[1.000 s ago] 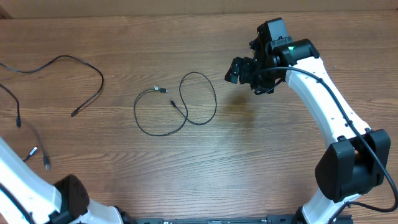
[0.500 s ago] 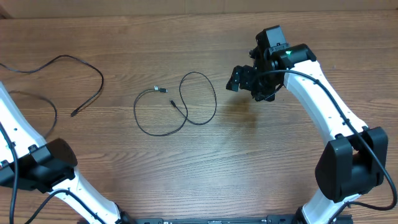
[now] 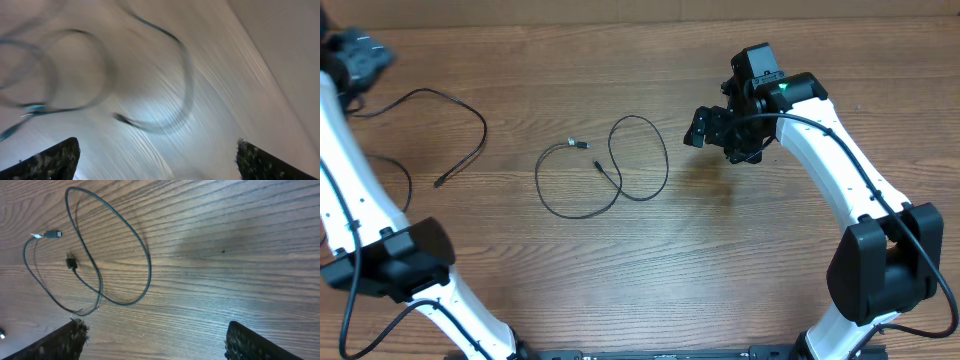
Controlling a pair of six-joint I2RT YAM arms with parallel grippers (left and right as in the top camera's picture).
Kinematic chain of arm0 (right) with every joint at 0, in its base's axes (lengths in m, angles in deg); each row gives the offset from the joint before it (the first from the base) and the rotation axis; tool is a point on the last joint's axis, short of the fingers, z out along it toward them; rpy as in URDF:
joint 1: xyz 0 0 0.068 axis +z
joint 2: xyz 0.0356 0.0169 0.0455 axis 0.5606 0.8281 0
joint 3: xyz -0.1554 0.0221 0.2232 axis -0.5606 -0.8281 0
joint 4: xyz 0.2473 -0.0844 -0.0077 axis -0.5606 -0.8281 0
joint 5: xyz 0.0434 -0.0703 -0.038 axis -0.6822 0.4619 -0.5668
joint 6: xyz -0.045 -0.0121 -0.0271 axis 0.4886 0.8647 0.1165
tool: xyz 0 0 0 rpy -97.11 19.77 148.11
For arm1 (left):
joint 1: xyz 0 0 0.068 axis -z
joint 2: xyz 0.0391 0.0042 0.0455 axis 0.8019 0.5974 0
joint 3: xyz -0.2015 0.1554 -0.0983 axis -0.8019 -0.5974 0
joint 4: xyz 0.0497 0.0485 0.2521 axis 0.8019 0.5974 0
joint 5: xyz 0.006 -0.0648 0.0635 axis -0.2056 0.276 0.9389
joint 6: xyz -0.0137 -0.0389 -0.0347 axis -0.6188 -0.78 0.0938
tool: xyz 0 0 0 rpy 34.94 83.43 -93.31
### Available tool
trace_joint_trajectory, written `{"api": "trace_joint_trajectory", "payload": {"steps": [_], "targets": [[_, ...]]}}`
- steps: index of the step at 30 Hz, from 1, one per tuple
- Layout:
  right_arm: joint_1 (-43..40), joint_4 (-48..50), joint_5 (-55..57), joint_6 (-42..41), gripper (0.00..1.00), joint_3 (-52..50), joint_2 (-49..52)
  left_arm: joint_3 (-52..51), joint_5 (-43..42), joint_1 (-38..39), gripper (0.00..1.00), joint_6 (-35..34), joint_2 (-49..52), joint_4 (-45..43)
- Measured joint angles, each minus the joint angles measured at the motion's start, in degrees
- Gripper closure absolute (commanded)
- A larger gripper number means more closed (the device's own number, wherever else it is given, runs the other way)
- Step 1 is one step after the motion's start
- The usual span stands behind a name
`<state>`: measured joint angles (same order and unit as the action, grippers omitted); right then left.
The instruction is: Untangle cables
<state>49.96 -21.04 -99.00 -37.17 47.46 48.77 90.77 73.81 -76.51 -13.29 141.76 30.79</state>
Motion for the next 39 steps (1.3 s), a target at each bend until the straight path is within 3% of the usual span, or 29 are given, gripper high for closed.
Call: {"api": "trace_joint_trajectory", "payload": {"steps": [5,12,19,22,30,34,39], "targets": [[0.0,0.57,0.98,-0.13,0.09,0.0,0.0,-7.23,-8.0,12.37,0.01,11.39,-0.52,-0.2],[0.0,0.46,2.54,0.0,0.09,0.0,0.0,-25.05,-10.36,26.23,0.0,17.18,-0.52,-2.19],[0.0,0.79,4.13,0.02,0.09,0.0,0.0,-38.75,-10.47,35.43,0.0,11.5,-0.59,-8.39],[0.0,0.79,4.46,0.02,0.09,0.0,0.0,-44.28,-8.07,38.93,0.11,5.25,-0.63,-14.38],[0.0,0.76,4.5,0.02,0.09,-0.02,0.0,-53.02,-5.51,45.62,0.25,4.42,-0.63,-25.55],[0.0,0.83,4.5,0.0,0.09,-0.02,0.0,-57.0,-5.09,45.81,0.4,0.55,-0.63,-27.63],[0.0,0.98,4.52,0.04,0.09,-0.02,0.0,-60.13,-4.9,45.62,0.41,0.44,-0.63,-31.19]]}}
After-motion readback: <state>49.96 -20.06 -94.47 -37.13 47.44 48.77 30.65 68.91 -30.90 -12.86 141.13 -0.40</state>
